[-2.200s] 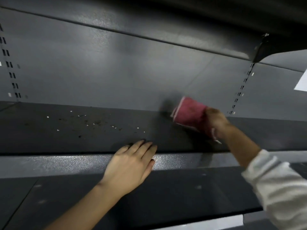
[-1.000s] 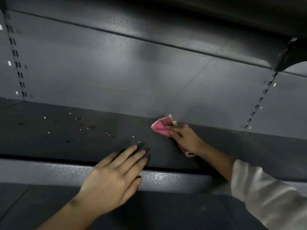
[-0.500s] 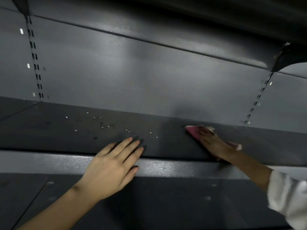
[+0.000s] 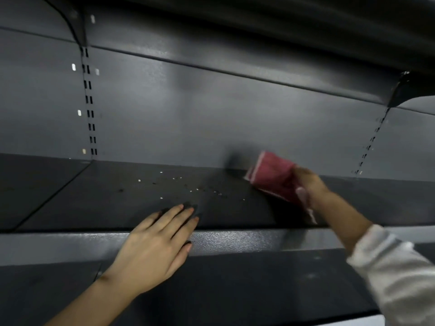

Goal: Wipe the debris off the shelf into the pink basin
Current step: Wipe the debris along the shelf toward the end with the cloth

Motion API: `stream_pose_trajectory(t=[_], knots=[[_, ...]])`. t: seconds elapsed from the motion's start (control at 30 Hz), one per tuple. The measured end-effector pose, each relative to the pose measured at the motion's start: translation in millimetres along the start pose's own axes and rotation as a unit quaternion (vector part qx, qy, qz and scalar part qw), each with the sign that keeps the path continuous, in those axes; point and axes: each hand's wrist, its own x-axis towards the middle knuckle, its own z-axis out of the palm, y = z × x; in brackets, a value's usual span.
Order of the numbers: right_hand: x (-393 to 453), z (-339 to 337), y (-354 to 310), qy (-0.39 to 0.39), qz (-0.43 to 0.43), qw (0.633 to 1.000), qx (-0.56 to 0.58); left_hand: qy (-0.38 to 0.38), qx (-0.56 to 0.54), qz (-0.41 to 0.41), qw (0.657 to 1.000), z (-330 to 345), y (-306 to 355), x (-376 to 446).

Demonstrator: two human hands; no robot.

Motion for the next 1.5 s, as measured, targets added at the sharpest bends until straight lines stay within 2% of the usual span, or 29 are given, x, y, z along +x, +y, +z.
stream_pose_trajectory(t=[0.1, 0.17, 0.23, 0.27, 0.33, 0.4, 0.43, 0.47, 0.57, 0.63, 0.73, 0.8, 0.9, 0.97, 1.0, 1.07, 1.13, 1.2, 1.3, 1.4, 1.5], knots=[[12.6, -63.3, -1.0, 0.054, 0.041, 0.995, 0.077, -0.001, 0.008, 0.007, 1.000, 0.4, -2.4, -1.7], [23.9, -95.7, 2.7, 0.102, 0.061, 0.990, 0.071, 0.007, 0.018, 0.011, 1.000, 3.6, -1.5, -2.3], [36.0, -115.3, 8.9, 0.172, 0.044, 0.984, -0.037, 0.013, 0.029, 0.013, 0.999, 5.4, -2.4, -1.3], [40.0, -116.8, 13.8, 0.183, 0.038, 0.977, -0.099, 0.016, 0.034, 0.015, 0.999, 6.8, -3.0, -1.0], [51.7, -106.8, 29.5, 0.139, 0.046, 0.967, -0.207, 0.029, 0.038, 0.024, 0.999, 11.7, -3.5, -1.1], [60.8, -80.2, 42.2, 0.049, 0.046, 0.942, -0.329, 0.046, 0.041, 0.023, 0.998, 15.1, -3.1, -0.2], [64.1, -65.8, 43.7, 0.024, 0.024, 0.918, -0.396, 0.051, 0.044, 0.021, 0.998, 16.7, -3.4, 0.6], [63.2, -48.0, 41.5, 0.006, -0.004, 0.910, -0.415, 0.052, 0.047, 0.021, 0.997, 18.0, -3.6, 0.8], [49.7, 7.3, 28.5, -0.099, -0.113, 0.921, -0.359, 0.053, 0.050, 0.022, 0.997, 18.6, -3.2, 0.9], [36.5, 37.8, 23.1, -0.132, -0.158, 0.921, -0.331, 0.050, 0.052, 0.023, 0.997, 19.1, -3.5, 0.4], [27.9, 53.5, 20.5, -0.106, -0.215, 0.900, -0.363, 0.041, 0.051, 0.020, 0.998, 18.3, -5.3, -2.7], [32.2, 41.2, 15.5, -0.089, -0.232, 0.909, -0.336, 0.045, 0.049, 0.019, 0.998, 17.2, -6.3, -3.8], [50.6, -7.7, 11.1, -0.050, -0.190, 0.964, -0.181, 0.060, 0.056, 0.015, 0.997, 17.8, -5.0, -3.2], [68.7, -59.0, 21.9, -0.006, -0.134, 0.967, -0.217, 0.063, 0.057, 0.010, 0.996, 17.7, -3.7, -2.2], [78.0, -82.0, 33.3, -0.015, -0.090, 0.965, -0.245, 0.062, 0.060, 0.008, 0.996, 17.5, -3.7, -1.6], [93.2, -113.2, 55.2, -0.015, -0.008, 0.929, -0.370, 0.052, 0.067, 0.003, 0.996, 19.6, -4.3, -1.2], [109.8, -116.8, 66.2, -0.024, -0.028, 0.882, -0.469, 0.046, 0.071, -0.003, 0.996, 21.0, -2.4, -1.1], [117.5, -86.1, 61.4, -0.059, -0.056, 0.884, -0.460, 0.044, 0.080, -0.003, 0.996, 18.6, -2.1, 0.7], [114.3, -5.3, 47.8, -0.123, -0.113, 0.889, -0.425, 0.025, 0.077, -0.004, 0.997, 13.0, -0.1, 1.7], [91.2, 80.3, 28.3, -0.198, -0.207, 0.851, -0.440, 0.016, 0.068, -0.010, 0.998, 12.7, 2.1, 0.7], [56.9, 136.7, 17.8, -0.209, -0.263, 0.842, -0.422, 0.023, 0.058, 0.004, 0.998, 11.3, 0.5, 1.0]])
